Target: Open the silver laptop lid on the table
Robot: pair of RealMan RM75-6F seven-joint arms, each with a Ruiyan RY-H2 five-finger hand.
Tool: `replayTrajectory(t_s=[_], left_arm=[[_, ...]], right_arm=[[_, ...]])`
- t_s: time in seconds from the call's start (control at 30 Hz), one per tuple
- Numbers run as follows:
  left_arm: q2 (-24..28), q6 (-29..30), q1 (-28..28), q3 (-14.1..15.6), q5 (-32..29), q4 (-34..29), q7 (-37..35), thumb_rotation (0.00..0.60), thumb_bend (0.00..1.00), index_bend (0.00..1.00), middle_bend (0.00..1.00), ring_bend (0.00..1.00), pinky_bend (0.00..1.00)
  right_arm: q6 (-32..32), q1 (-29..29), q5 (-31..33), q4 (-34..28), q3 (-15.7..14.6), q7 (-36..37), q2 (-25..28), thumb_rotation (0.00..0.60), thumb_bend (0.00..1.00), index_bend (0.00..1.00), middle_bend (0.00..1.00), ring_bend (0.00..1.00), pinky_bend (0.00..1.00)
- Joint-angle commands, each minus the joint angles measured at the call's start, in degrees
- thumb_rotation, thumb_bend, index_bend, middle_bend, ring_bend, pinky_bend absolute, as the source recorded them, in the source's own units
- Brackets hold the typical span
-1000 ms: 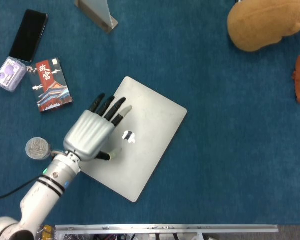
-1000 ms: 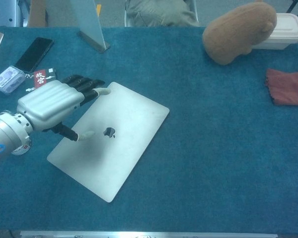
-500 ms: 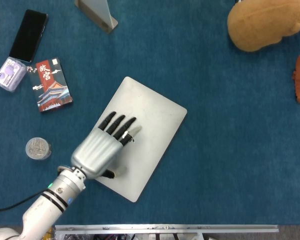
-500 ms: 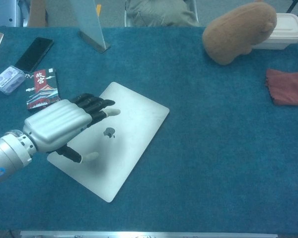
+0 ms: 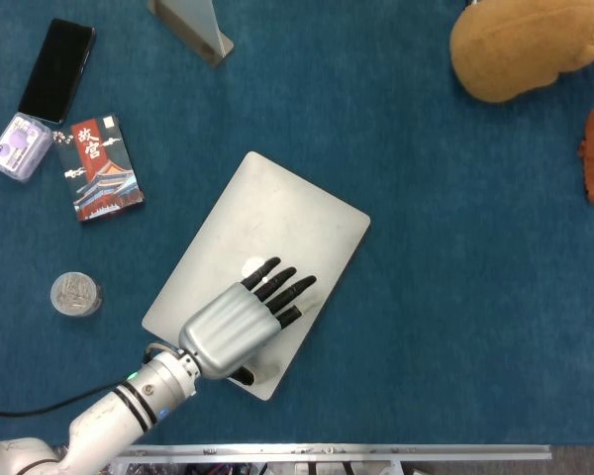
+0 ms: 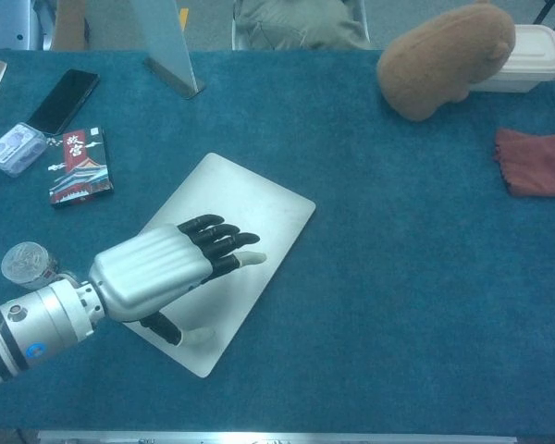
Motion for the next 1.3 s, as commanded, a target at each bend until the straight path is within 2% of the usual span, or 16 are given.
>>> replayTrajectory(t_s=[0.03, 0.53, 1.03, 1.3], left_arm=[[-1.3, -1.4, -0.3, -0.7, -0.1, 1.0, 0.4, 0.383, 0.26, 0.0, 0.0, 0.0, 0.0], [-8.2, -6.3, -1.3, -2.5, -3.2, 6.0, 3.3, 0.383, 0.26, 0.0, 0.0, 0.0, 0.0], [-10.3, -7.6, -1.7, -3.1, -4.6, 9.3, 2.8, 0.391, 0.26, 0.0, 0.0, 0.0, 0.0], [-11.1, -8.2, -1.8, -3.2, -5.3, 10.5, 2.2, 0.479, 0.25, 0.0, 0.0, 0.0, 0.0]], right_arm=[[0.2, -0.1, 0.0, -0.2, 0.0, -0.1, 0.3, 0.512, 0.31, 0.0, 0.11, 0.0, 0.03], [0.6, -0.8, 0.5, -0.4, 0.1, 0.3, 1.4, 0.512, 0.31, 0.0, 0.11, 0.0, 0.03], [1.2, -1.2, 0.8, -1.4, 0.3, -0.6, 2.0, 0.51, 0.31, 0.0, 0.11, 0.0, 0.03], [1.8, -1.6, 0.8, -2.0, 0.3, -1.0, 2.4, 0.513, 0.31, 0.0, 0.11, 0.0, 0.03]])
